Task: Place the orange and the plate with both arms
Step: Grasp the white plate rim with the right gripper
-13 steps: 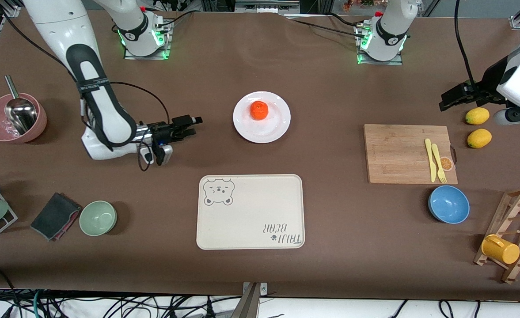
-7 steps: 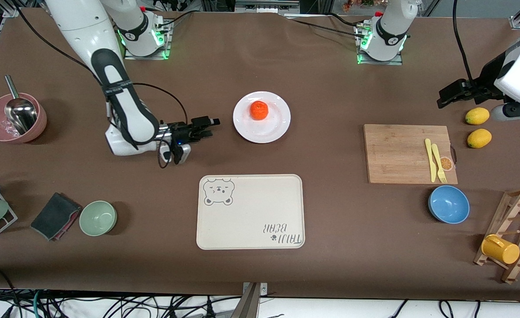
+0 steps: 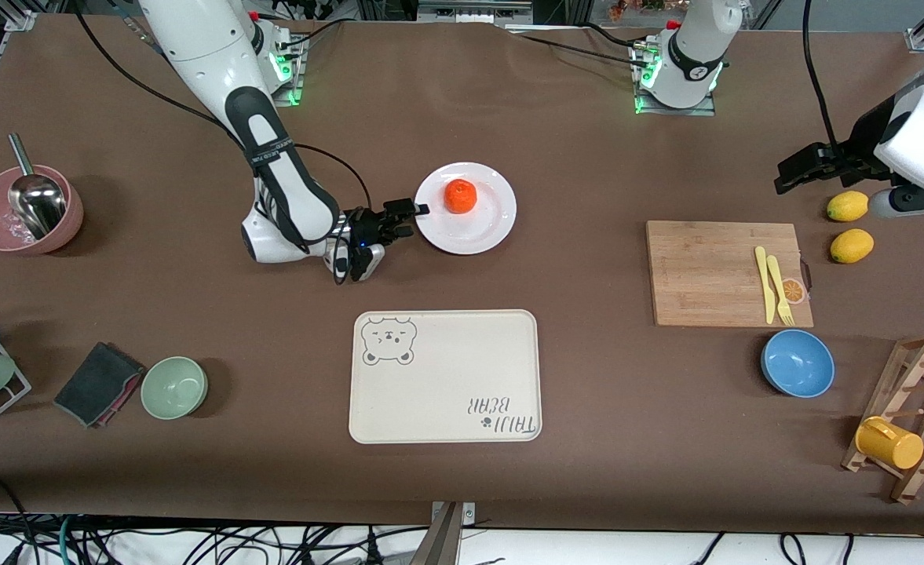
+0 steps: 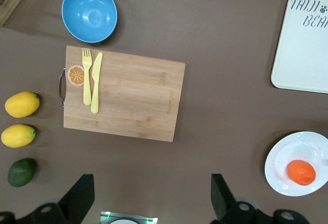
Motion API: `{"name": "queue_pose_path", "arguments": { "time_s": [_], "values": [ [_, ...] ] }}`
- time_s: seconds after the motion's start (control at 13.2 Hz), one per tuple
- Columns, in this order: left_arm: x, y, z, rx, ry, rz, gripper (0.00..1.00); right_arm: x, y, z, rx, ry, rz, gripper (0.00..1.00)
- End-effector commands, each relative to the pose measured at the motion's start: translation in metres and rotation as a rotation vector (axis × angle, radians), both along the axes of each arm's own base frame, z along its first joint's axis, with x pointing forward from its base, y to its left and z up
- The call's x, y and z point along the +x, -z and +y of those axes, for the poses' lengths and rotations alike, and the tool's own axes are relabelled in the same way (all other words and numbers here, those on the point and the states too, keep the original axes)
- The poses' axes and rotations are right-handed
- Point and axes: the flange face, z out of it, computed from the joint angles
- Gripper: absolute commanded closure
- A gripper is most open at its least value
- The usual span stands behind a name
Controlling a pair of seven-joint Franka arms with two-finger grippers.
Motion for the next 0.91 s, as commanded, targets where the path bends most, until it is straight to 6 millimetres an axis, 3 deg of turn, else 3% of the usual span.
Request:
{"name": "queue_pose_path", "arguments": {
  "time_s": [0.0, 0.3, 0.38, 0.53, 0.83],
  "values": [
    [0.002, -0.005, 0.006, -0.007, 0.016, -0.001, 0.0, 0.002, 0.01, 0.007, 0.024, 0.008, -0.027, 0.01],
    [0.004, -0.004, 0.005, -0.013, 0.079, -0.004, 0.0, 0.001, 0.015, 0.018, 0.018, -0.008, -0.054, 0.02],
    [0.005, -0.002, 0.006, -0.014, 0.085, -0.003, 0.0, -0.001, 0.016, 0.02, 0.01, -0.012, -0.063, 0.07],
    [0.006, -0.001, 0.011, -0.016, 0.079, -0.003, 0.0, -0.002, 0.015, 0.027, -0.005, -0.024, -0.089, 0.3],
    [0.012, 0.0, 0.01, -0.014, 0.08, -0.036, 0.0, -0.003, 0.019, 0.028, -0.013, -0.038, -0.108, 0.61]
  ]
}}
